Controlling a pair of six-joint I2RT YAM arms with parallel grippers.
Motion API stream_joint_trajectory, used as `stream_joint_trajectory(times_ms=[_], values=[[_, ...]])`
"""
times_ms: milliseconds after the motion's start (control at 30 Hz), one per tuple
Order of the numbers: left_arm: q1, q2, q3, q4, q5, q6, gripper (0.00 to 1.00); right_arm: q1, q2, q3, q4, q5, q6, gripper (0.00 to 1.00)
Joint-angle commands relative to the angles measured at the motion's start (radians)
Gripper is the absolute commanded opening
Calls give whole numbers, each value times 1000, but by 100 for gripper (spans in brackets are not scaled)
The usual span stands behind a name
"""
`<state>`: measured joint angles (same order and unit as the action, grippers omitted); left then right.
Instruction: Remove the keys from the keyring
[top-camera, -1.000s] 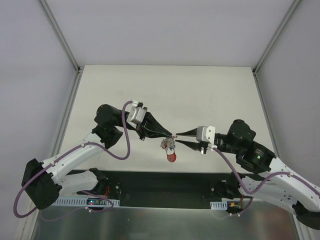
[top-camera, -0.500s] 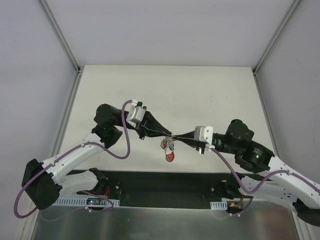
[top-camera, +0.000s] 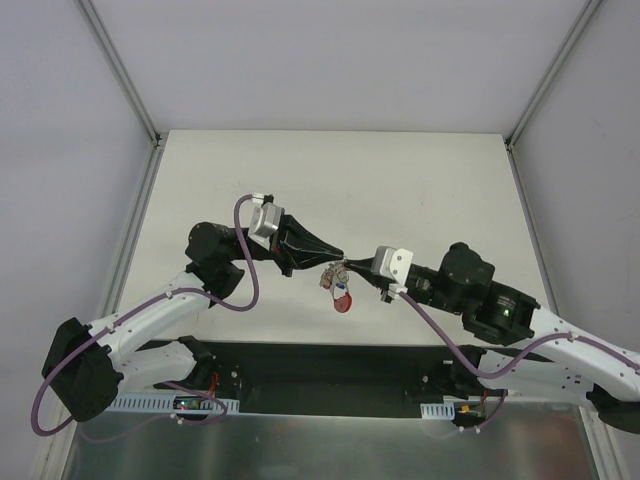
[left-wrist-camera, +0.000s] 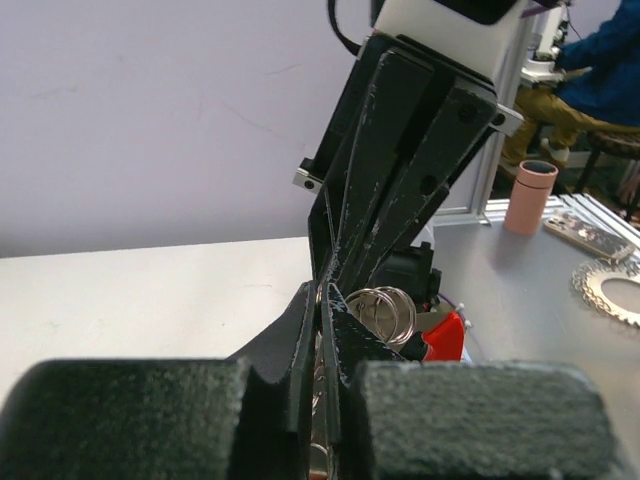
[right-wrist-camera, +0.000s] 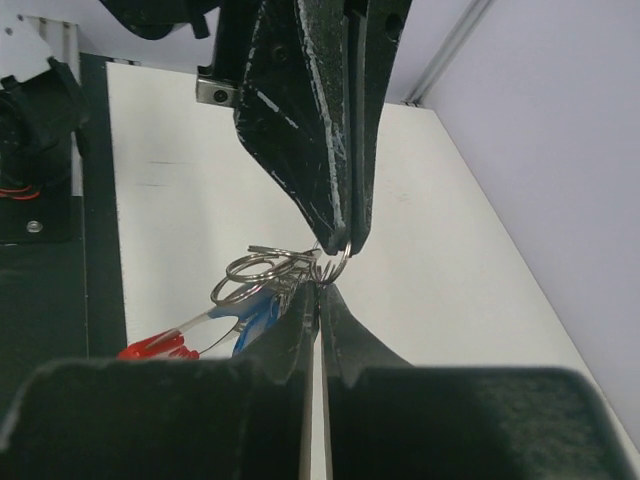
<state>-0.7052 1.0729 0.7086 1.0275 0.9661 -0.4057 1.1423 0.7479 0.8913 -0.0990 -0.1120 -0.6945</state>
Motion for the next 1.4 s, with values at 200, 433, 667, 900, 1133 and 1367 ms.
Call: stream_joint_trajectory(times_ms=[200,433,667,900,1133,1367], values=[[-5,-39,-72,123,-190,-27,0,148,59,44,122,434,-51,1],[-4,-59,-109,123,-224,-41,0,152,41,35,150,488,-40,1],[-7,-21,-123,295,-242,-183,0,154,24,8,209,425,-37,1],[-5,-74,-117,143,-230,-107,11,154,10,-3,210,452,-52,1],[-7,-200,39,-382,-208,198,33,154,-7,-2,131,440,-79,1],[-7,-128,399,-1064,-112,650,51,154,-16,17,59,377,-88,1]])
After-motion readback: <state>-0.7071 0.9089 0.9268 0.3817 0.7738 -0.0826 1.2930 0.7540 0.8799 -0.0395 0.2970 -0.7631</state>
